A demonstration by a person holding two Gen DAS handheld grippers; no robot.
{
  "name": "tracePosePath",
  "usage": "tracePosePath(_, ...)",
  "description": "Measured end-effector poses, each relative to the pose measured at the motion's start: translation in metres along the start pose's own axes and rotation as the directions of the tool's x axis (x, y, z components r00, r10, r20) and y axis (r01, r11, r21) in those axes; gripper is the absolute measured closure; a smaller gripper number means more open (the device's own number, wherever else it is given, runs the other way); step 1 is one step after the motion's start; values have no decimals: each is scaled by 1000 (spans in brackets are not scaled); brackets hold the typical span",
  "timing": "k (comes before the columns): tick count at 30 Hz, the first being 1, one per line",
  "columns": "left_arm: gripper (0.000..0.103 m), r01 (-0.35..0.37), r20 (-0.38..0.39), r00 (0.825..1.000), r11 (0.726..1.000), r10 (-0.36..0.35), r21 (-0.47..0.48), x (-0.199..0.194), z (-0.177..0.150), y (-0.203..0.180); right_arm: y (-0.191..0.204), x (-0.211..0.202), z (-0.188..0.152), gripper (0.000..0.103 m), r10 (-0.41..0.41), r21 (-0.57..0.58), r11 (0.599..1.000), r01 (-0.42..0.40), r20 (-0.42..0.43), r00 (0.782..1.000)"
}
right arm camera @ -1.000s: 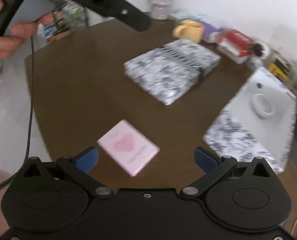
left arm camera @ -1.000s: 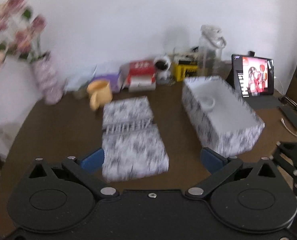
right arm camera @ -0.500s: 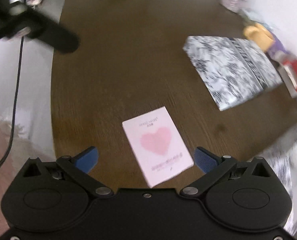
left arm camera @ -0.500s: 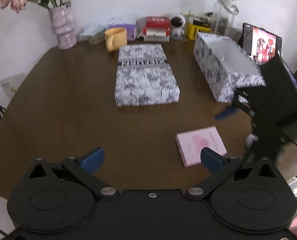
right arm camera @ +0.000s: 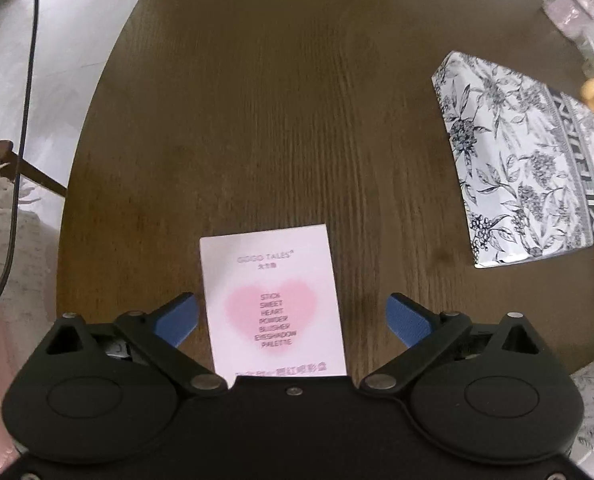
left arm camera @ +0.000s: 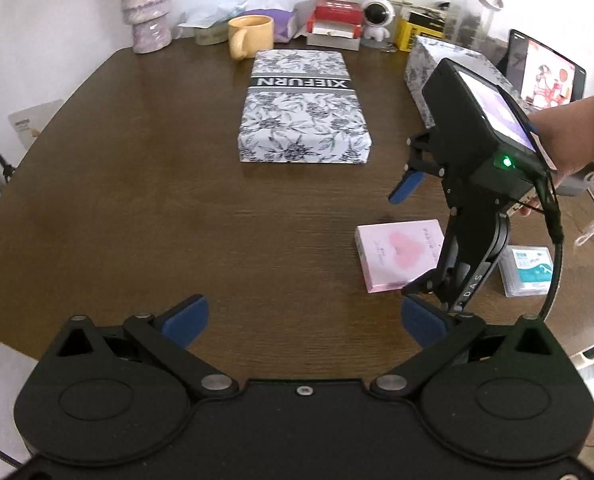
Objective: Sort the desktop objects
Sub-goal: 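Move the right tool to the pink GOGO TALES card box and grasp it, then lower the pink card box into the open floral box and open the right tool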
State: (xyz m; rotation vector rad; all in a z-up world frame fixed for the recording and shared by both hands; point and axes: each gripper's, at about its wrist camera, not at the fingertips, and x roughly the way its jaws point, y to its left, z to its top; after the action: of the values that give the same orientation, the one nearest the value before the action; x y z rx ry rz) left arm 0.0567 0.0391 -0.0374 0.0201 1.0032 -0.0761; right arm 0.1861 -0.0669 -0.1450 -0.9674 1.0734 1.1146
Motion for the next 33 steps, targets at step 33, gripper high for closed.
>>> tracePosePath(33, 0, 162, 51, 986, 986, -161, -27, 5, 162, -64, -116, -207, -85, 34, -121, 17, 993, 120, 205, 971)
